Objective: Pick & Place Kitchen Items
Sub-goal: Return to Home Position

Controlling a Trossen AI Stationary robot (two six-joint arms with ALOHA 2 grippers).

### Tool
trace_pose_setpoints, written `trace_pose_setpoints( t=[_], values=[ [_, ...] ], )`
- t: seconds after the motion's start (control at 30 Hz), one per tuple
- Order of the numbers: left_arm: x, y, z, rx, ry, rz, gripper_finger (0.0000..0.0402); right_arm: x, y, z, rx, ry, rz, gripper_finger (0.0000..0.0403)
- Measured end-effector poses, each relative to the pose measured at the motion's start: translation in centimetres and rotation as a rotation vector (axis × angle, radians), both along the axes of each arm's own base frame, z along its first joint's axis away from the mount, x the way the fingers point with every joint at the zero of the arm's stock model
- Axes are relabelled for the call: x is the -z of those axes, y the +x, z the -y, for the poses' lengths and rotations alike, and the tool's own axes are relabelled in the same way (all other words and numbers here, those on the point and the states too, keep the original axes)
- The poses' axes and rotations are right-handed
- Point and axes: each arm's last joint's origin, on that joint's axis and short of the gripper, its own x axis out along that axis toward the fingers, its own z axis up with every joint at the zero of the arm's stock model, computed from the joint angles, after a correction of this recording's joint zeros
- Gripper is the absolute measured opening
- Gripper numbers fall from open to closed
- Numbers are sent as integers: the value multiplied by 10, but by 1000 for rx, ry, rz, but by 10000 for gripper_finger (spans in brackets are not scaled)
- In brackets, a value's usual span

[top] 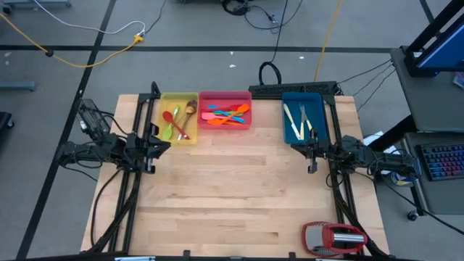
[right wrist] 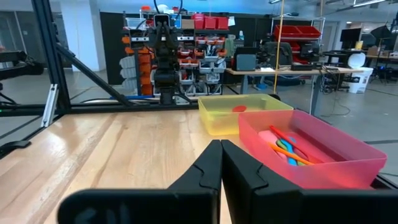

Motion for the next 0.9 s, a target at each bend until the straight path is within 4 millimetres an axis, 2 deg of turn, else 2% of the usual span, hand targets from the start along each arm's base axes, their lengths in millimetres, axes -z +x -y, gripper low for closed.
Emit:
trace_pose_setpoints(
  t=[0.53, 0.9],
  values=[
    [14, 5, 0, 0, 8, -156, 35, 0, 0, 0, 0, 0, 0, 0],
    [15, 5, 0, 0, 9, -166, 35, 0, 0, 0, 0, 0, 0, 0]
  ],
)
